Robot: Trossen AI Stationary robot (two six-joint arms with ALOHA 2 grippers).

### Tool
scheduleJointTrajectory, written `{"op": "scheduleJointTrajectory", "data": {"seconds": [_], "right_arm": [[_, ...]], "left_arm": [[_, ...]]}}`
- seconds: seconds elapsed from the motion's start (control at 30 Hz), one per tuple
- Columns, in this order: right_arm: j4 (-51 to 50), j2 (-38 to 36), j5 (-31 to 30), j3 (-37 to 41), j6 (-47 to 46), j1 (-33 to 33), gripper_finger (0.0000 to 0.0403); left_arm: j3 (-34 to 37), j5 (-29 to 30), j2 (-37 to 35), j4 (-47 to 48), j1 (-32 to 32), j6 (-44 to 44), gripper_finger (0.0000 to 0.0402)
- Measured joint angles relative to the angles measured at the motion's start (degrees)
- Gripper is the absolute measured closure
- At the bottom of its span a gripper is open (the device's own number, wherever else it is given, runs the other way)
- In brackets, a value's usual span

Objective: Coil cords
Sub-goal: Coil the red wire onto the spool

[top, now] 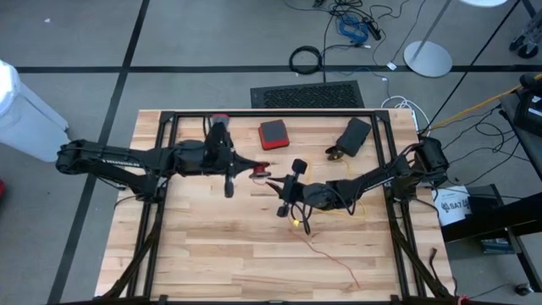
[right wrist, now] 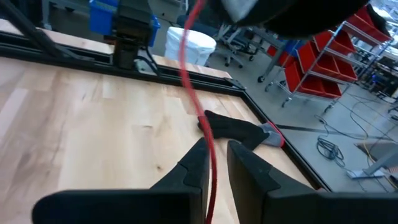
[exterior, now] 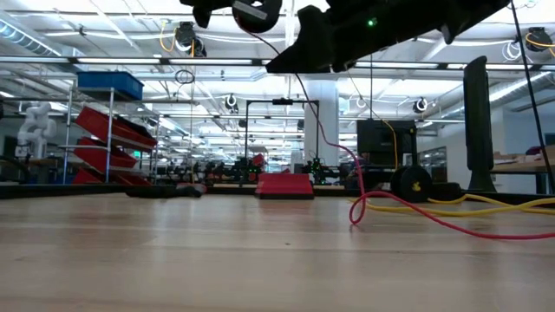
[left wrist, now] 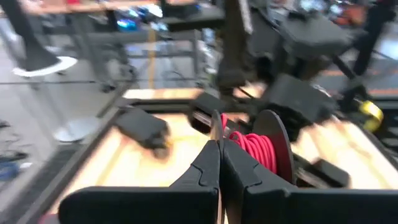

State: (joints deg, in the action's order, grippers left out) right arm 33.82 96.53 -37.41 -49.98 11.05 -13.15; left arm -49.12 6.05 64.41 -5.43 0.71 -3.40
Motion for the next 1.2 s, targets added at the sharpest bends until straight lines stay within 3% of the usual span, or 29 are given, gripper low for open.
{"op": "scheduleJointTrajectory", "data": {"seconds": [0.17, 0.47, 0.87, 1.1, 1.2], "right_arm": [[-0.33, 0.0, 0.2, 0.0, 0.15, -0.92, 0.0357], [-2.8, -0.09, 0.22, 0.0, -0.95, -2.87, 0.0357], [-4.6, -0.09, 0.43, 0.0, -2.61, -5.39, 0.0358], [-6.77, -0.33, 1.77, 0.0, -4.19, -4.93, 0.0398], [-6.97, -0.33, 2.06, -0.02, -5.09, -4.88, 0.0378]], "left_arm": [[0.0, -7.72, -0.01, 2.69, 0.02, -0.03, 0.0401], [0.0, -11.79, 0.01, 9.42, 0.0, -3.43, 0.0401], [0.0, -13.29, 0.03, 13.81, -0.11, -6.03, 0.0401], [0.0, -13.38, 0.05, 13.61, -0.11, -6.1, 0.0401], [0.0, -13.38, 0.05, 13.58, -0.11, -6.1, 0.0401]]}}
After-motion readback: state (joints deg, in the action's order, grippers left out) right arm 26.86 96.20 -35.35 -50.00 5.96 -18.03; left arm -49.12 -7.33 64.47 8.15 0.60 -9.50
